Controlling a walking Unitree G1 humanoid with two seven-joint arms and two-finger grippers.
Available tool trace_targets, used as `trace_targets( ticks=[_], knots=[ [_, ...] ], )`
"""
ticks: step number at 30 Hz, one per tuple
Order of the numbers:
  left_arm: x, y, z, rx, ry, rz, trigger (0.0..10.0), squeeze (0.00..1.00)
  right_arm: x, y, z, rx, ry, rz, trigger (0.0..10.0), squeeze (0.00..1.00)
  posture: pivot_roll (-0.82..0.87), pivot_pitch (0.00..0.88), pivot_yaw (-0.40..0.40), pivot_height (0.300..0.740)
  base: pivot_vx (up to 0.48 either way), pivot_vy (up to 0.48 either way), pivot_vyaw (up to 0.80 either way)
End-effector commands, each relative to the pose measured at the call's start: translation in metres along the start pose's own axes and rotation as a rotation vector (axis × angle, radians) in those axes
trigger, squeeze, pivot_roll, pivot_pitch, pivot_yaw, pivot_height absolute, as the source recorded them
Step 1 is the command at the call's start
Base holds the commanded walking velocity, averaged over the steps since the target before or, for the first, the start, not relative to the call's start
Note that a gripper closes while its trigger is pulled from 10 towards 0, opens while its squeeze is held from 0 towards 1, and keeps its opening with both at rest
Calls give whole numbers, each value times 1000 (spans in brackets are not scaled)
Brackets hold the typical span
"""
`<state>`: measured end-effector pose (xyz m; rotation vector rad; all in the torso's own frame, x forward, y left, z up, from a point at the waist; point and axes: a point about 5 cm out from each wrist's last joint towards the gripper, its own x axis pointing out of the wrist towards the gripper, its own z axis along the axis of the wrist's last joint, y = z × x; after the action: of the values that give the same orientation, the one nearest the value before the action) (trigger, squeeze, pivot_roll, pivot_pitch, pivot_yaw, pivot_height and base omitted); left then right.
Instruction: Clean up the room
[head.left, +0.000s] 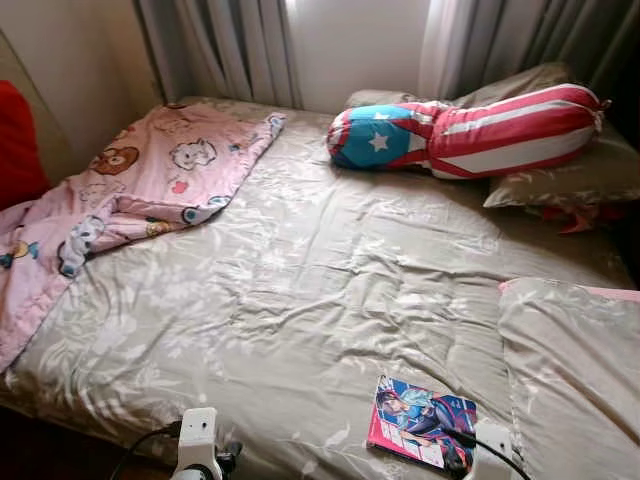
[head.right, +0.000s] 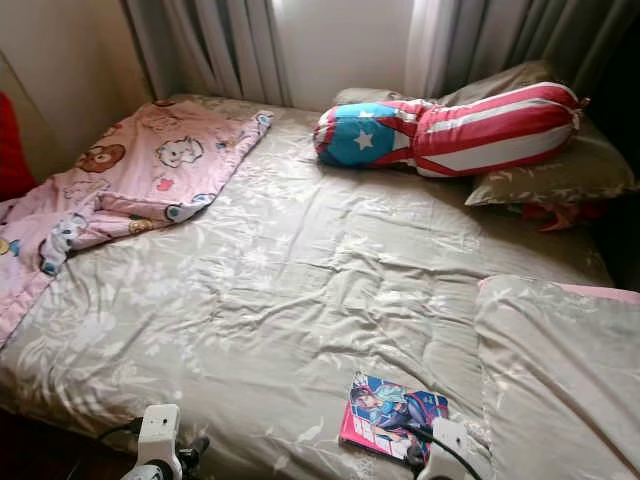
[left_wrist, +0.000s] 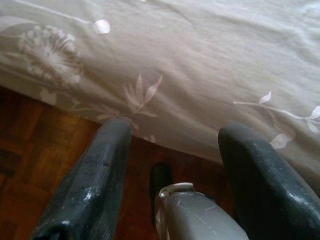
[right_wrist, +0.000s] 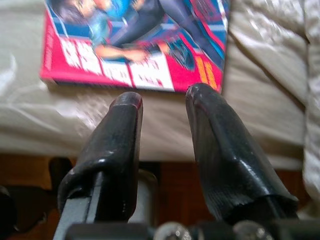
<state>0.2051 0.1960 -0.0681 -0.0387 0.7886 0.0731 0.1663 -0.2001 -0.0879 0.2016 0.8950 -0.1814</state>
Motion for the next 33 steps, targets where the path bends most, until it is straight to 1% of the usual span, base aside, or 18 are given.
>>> trace_targets(
  ticks=[1,2,4,8,13,16,19,21,23,25,26,27,33],
  knots=[
    [-2,2,-8,4,36,16,10000,0,-2,-7,-6,-15,29,-10,10000,0,-36,0,-12,740,0,0,0],
    [-3,5,-11,-19,45,35,10000,0,-3,-12,-6,-14,34,-14,10000,0,-35,0,-11,740,0,0,0],
    [-3,6,-13,-28,51,45,10000,0,-3,-14,-7,-8,34,-16,10000,0,-34,0,-11,740,0,0,0],
    [-4,5,-14,6,56,27,10000,0,-4,-19,-6,-8,33,-20,10000,0,-35,0,-7,740,0,0,0],
    [-3,5,-14,5,58,29,10000,0,-4,-18,-4,-9,32,-18,10000,0,-36,0,-3,740,0,0,0],
    [-3,5,-13,7,59,28,10000,0,-3,-14,-3,-12,32,-15,10000,0,-37,0,-1,740,0,0,0],
    [-3,5,-13,9,60,30,10000,0,-1,-3,-3,-55,30,4,10000,0,-33,0,-2,740,0,318,442],
    [-3,6,-13,10,61,31,10000,0,-1,-1,-4,-61,31,8,10000,0,-33,0,-2,740,0,437,800],
    [-3,7,-14,12,65,34,10000,0,-1,-7,-2,-28,31,-11,10000,0,-30,0,-4,740,0,463,800],
    [-4,7,-14,13,67,35,10000,0,-1,-10,-1,-25,31,-14,10000,0,-29,0,-5,740,0,463,669],
    [-4,8,-15,13,72,38,10000,0,-2,-14,-2,-9,32,-25,10000,0,-27,0,-4,740,0,469,0],
    [-4,8,-16,13,73,39,10000,0,-3,-16,-3,-3,32,-30,10000,0,-26,0,-3,740,0,469,0],
    [-4,7,-17,20,77,36,10000,0,-4,-20,-6,2,32,-33,10000,0,-30,0,-5,740,0,472,0]
  ],
)
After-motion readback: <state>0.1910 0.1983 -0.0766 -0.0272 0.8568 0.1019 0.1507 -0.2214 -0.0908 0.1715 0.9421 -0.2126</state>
